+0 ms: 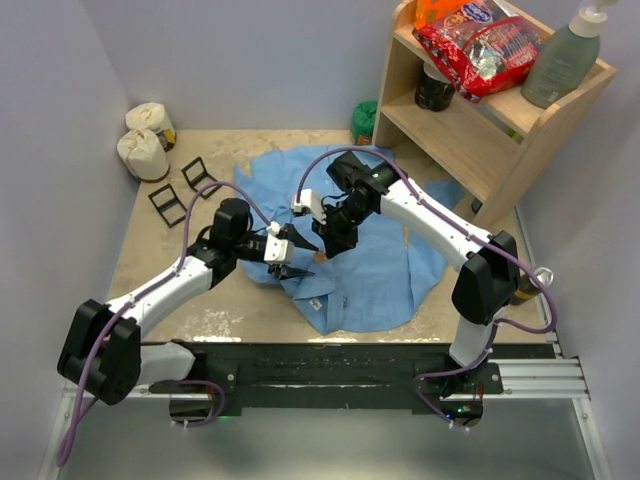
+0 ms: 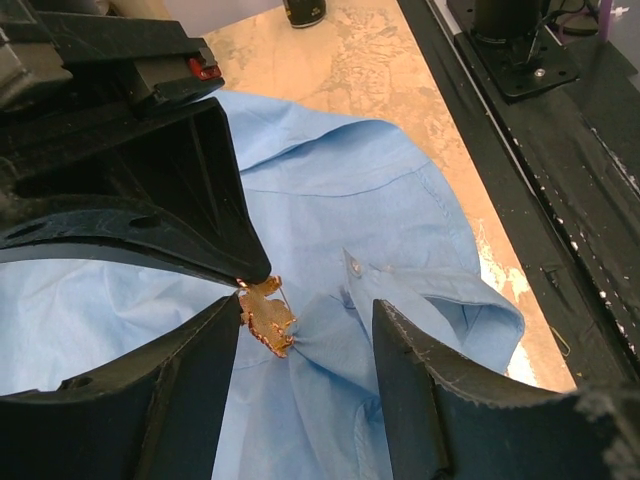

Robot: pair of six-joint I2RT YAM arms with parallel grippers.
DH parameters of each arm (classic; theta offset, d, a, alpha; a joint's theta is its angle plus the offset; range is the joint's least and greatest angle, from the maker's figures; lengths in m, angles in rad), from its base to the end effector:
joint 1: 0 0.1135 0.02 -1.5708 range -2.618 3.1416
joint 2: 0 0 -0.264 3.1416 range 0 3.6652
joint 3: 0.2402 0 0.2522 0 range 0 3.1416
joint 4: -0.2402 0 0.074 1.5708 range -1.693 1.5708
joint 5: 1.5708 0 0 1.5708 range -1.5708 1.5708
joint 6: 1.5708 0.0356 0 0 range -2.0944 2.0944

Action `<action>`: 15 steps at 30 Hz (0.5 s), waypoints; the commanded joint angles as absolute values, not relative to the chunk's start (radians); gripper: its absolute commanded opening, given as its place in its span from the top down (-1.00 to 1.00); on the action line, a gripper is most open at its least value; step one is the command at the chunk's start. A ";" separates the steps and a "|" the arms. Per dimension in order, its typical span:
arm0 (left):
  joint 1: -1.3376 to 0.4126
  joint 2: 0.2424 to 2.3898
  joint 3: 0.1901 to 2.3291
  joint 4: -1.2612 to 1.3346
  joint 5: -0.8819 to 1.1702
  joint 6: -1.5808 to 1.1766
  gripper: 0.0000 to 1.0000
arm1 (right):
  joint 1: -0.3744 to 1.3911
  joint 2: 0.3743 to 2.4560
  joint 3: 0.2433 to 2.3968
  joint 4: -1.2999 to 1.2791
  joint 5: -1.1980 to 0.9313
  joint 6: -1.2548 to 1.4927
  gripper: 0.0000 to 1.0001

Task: Remove the brooch from the garment
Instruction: Remove the brooch from the clothes.

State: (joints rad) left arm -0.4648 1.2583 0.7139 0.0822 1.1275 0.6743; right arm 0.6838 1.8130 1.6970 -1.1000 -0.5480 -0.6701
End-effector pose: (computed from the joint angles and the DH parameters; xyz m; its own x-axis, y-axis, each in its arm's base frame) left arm 0.2174 -0.1450 0.2494 0.2599 0.1692 -0.9507 0.9636 -0.1084 0.2442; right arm 0.2750 0.2480 0.3032 -0.1477 -0.8042 -0.5757 -0.9840 0.0611 0.1671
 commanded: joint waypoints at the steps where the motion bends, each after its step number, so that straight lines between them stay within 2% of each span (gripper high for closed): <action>1: -0.468 1.215 0.696 0.112 1.097 0.677 -0.21 | 0.680 1.789 1.729 -1.107 -0.607 -0.661 1.00; 6: -0.466 1.206 0.699 0.150 1.011 0.627 -0.20 | 0.680 1.796 1.715 -1.104 -0.618 -0.660 1.00; 15: -0.466 1.255 0.738 0.143 1.012 0.620 -0.21 | 0.680 1.828 1.710 -1.103 -0.644 -0.652 1.00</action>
